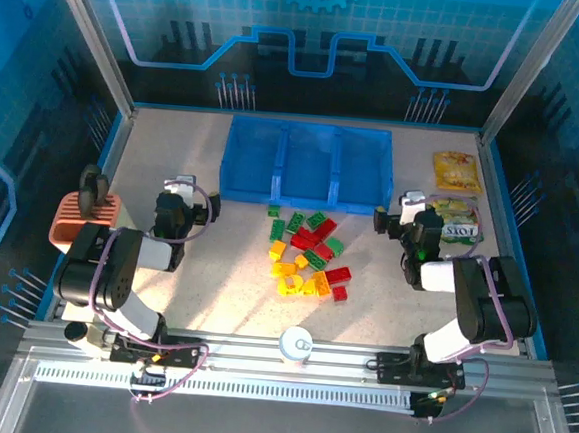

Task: Sort the legos into containers by color
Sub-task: Move the lego to the bottom-center of the table.

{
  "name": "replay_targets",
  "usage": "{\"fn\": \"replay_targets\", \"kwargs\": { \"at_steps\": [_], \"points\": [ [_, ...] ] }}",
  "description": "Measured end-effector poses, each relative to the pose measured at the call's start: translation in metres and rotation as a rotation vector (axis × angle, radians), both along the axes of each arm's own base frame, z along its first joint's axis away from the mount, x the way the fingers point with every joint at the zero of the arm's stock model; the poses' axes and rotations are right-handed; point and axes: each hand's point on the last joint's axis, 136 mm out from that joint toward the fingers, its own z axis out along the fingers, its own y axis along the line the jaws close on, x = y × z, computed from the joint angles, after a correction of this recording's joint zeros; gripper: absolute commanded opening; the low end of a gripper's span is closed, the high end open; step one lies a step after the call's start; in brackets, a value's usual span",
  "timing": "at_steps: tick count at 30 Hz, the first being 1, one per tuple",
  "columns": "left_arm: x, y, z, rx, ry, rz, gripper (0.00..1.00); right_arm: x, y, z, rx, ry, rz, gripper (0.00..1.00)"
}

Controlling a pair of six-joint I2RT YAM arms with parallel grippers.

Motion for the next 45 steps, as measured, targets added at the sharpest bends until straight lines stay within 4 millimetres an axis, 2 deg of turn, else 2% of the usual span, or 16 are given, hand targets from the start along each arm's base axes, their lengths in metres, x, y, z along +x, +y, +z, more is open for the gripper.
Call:
{"fn": "replay_targets", "kwargs": {
  "at_steps": [33, 36, 39, 40, 42, 45],
  "points": [
    [0.0, 0.0, 0.0, 0.0, 0.0, -0.001, 0.99, -0.001, 0.005, -0.001, 0.007, 0.003, 0.027, 1.0],
    [-0.002, -0.005, 0.004, 0.016, 0.002, -0.005, 0.99, 0.0, 0.003, 0.0, -0.001, 0.0, 0.011, 1.0],
    [-0.004, -0.016, 0.025, 0.058, 0.024, -0.016, 0.99, -0.009, 0.004, 0.01, -0.024, -0.04, 0.002, 1.0],
    [0.0, -0.02, 0.04, 0.064, 0.031, -0.019, 0.99, -0.016, 0.005, 0.017, -0.029, -0.063, 0.008, 1.0],
    [0.01, -0.025, 0.075, 0.044, 0.044, -0.008, 0.99, -0.031, 0.009, 0.034, -0.032, -0.11, 0.024, 1.0],
    [0.018, -0.022, 0.138, -0.054, 0.053, 0.063, 0.99, -0.041, 0.006, 0.078, -0.007, -0.173, 0.004, 1.0]
  ]
}}
